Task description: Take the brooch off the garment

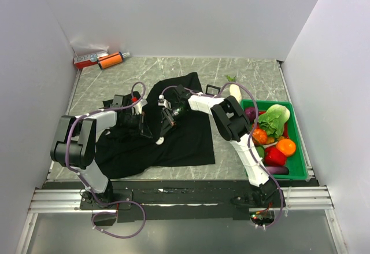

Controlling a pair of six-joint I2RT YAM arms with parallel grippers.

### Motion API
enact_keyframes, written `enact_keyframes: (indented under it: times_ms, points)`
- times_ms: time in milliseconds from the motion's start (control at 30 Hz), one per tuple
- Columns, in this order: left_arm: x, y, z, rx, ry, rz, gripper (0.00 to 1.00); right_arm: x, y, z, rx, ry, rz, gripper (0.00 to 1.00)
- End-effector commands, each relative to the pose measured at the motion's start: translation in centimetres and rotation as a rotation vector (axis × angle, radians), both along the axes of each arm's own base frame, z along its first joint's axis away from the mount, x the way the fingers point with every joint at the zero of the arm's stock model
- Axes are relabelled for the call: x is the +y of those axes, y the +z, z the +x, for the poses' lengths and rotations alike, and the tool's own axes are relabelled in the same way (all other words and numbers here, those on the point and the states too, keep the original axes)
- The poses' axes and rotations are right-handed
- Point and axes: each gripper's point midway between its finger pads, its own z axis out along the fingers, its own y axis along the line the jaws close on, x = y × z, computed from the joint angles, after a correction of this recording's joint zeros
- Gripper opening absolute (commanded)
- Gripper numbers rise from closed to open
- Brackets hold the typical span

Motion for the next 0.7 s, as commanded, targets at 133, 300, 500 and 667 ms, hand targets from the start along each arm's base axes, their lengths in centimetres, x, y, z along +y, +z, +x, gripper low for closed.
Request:
enact_keyframes:
  times_ms: [133,300,500,667]
  points:
    - [-0.7,3.1,1.9,-0.110,-0.022,-0.071,0.05,-0.5,1.2,0.7,-0.163,0.015,-0.054,0.00]
    - [-1.6,5.9,3.3,-0.200,-0.037,-0.137,0.12,-1.9,3.3,3.0,-0.373,-0.056,-0.179,0.00]
    - [-1.3,7.9,5.9,-0.281,-0.015,-0.144,0.17,-2.7,5.1,3.3,-0.448,-0.083,-0.232,0.00]
    - [-1.3,8.4,8.1,-0.321,0.016,-0.164,0.19,-3.0,6.2,4.1,-0.510,-0.106,-0.239,0.00]
